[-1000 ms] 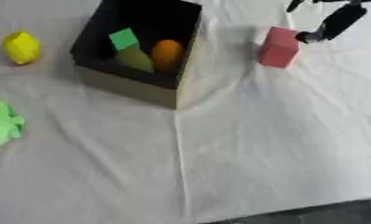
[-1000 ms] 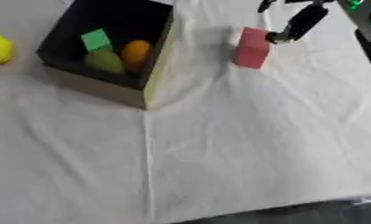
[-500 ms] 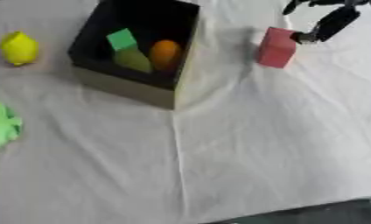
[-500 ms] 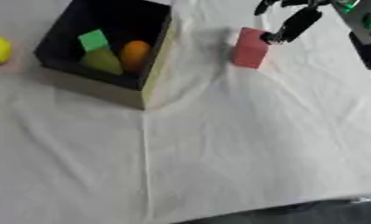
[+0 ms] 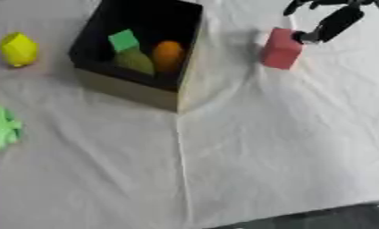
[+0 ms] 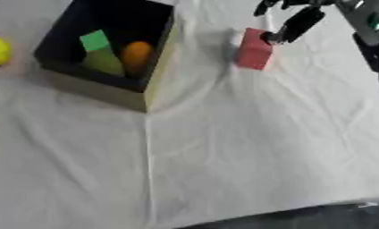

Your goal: Pick up objects on the table and place them in the box.

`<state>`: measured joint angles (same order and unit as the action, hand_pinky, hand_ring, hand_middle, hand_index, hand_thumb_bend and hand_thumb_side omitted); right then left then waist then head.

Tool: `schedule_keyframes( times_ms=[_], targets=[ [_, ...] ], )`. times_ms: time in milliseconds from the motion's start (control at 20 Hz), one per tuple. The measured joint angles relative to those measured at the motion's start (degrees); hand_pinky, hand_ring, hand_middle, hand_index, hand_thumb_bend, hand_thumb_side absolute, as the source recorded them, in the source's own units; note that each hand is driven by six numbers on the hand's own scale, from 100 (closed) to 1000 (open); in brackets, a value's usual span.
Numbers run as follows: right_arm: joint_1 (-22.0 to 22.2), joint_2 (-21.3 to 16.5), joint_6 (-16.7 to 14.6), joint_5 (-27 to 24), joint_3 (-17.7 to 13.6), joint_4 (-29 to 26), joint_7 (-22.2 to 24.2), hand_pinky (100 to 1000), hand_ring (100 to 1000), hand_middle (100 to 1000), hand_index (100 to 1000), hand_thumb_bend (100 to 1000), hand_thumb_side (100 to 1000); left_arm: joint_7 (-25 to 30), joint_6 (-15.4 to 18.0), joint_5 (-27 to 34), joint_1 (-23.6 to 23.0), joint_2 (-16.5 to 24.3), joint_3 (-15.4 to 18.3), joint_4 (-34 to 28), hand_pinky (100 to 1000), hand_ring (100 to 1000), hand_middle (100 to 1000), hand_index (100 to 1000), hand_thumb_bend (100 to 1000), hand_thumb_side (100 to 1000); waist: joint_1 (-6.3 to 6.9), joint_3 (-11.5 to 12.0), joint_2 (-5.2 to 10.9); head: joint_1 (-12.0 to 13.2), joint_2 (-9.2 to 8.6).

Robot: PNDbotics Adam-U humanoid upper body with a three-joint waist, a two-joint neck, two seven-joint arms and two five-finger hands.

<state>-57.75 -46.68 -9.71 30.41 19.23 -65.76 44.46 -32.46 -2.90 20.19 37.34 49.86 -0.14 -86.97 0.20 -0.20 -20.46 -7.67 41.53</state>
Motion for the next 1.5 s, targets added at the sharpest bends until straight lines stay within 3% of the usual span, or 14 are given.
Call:
schedule_keyframes(
  times_ms=[250, 950, 1500],
  targets=[
    [0.5, -0.1, 0.1, 0.4, 0.7, -1.5, 0.3, 930, 1000, 888, 920, 398, 280, 0.0, 0.0, 0.0, 0.0, 0.0, 0.0, 0.0, 842, 780, 760, 905, 414, 759, 0.0, 0.0, 0.0, -0.1, 0.0],
    [1.7, 0.4, 1.7, 7.1, 1.0, -0.7, -5.3, 926, 1000, 884, 927, 371, 323, 0.0, 0.0, 0.0, -0.2, -0.5, 0.0, 0.0, 842, 780, 756, 904, 408, 764, 0.0, 0.2, 0.0, -0.6, -0.03],
    [1.8, 1.1, 2.5, 7.8, 0.9, 0.5, -5.6, 925, 1000, 886, 926, 315, 373, 0.2, 0.2, 0.2, -0.3, -1.0, 0.0, 0.0, 843, 781, 756, 902, 404, 767, 0.02, 0.3, -0.06, -1.0, -0.24]
  ],
)
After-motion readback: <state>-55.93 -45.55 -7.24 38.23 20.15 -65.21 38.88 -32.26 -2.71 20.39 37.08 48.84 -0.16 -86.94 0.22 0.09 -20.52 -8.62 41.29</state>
